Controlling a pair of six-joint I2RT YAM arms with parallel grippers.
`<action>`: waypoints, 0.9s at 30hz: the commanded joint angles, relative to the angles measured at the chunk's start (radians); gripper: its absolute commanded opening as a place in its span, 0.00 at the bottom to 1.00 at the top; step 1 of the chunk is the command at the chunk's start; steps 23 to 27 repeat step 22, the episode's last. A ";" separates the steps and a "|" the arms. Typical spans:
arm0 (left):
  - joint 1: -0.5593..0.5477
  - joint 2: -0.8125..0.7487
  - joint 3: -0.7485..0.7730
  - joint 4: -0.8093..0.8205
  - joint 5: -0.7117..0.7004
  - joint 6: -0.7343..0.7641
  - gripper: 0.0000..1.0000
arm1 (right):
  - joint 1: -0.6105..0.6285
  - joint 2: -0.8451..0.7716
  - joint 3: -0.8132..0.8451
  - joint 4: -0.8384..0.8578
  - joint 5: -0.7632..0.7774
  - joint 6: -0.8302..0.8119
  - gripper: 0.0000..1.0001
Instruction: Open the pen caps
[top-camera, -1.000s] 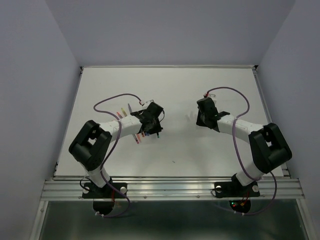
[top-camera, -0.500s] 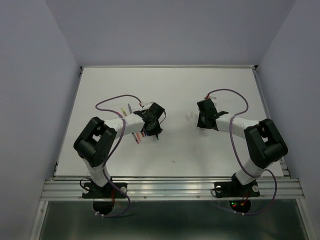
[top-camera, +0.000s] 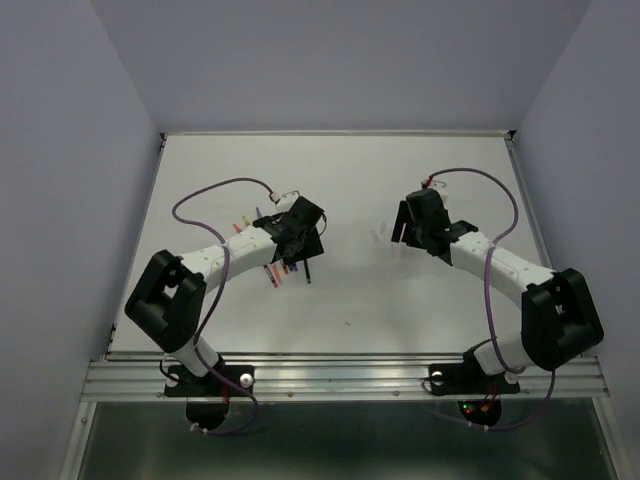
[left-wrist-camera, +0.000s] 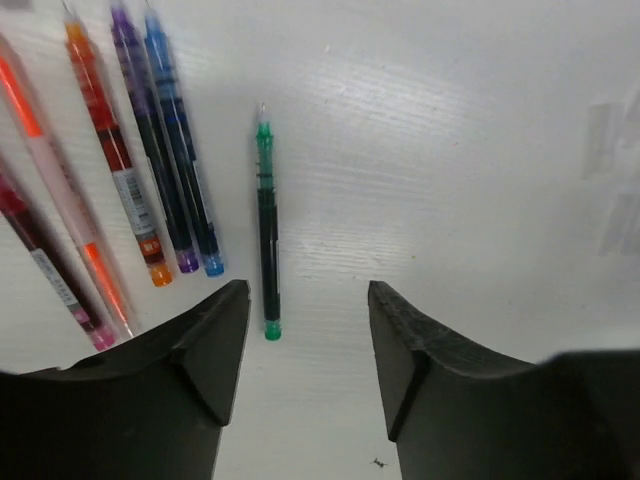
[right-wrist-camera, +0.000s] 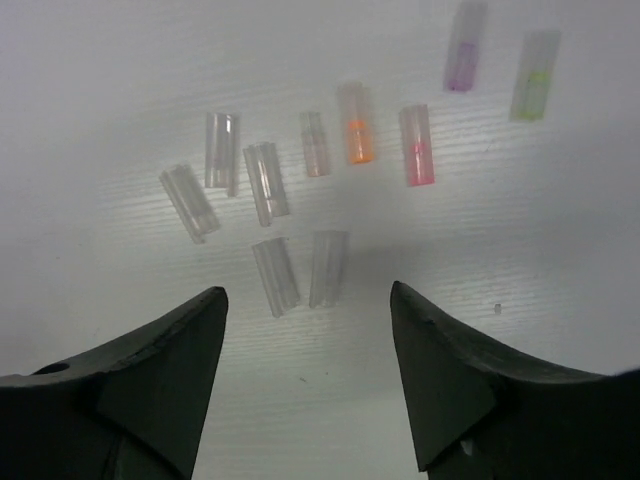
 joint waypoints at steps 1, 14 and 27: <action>0.002 -0.193 0.090 -0.060 -0.172 0.030 0.66 | -0.005 -0.138 0.065 -0.013 0.087 -0.007 0.87; 0.100 -0.520 0.006 -0.086 -0.583 -0.048 0.99 | -0.005 -0.387 0.044 -0.011 0.443 0.016 1.00; 0.169 -0.590 -0.057 -0.084 -0.577 -0.061 0.99 | -0.005 -0.470 0.006 0.002 0.512 0.065 1.00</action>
